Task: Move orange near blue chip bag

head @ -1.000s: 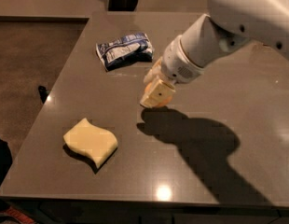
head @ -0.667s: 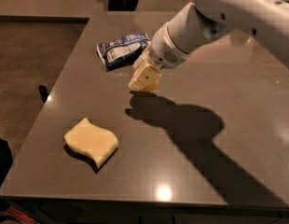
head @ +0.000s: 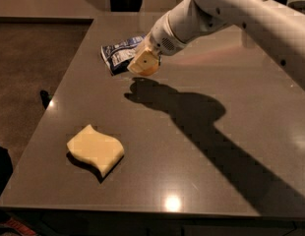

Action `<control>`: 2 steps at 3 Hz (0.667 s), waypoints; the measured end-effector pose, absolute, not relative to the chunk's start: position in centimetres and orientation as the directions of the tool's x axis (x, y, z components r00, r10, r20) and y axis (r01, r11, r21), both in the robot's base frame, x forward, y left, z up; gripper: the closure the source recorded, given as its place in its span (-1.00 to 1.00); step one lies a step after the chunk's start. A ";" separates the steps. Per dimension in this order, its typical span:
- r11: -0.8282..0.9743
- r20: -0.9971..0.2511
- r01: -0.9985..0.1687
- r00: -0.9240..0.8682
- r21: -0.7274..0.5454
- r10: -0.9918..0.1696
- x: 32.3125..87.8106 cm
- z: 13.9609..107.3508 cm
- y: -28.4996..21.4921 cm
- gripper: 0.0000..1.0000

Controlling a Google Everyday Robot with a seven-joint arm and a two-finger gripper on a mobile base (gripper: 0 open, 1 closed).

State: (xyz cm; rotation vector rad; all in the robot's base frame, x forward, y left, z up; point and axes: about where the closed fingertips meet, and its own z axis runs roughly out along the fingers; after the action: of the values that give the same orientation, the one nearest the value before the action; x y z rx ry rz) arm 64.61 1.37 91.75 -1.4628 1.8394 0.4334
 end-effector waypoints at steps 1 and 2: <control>0.333 -0.733 -0.926 -0.100 -0.179 -0.672 67.5 91.3 1.5 1.00; 0.367 -0.732 -0.913 -0.126 -0.179 -0.669 69.5 90.4 1.1 1.00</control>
Offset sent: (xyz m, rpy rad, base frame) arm 0.0719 -0.0126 -0.0205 0.0174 -0.0143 -0.1282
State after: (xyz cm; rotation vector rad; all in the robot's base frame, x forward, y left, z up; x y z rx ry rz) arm 69.45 1.13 90.43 -1.3758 1.8703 0.4063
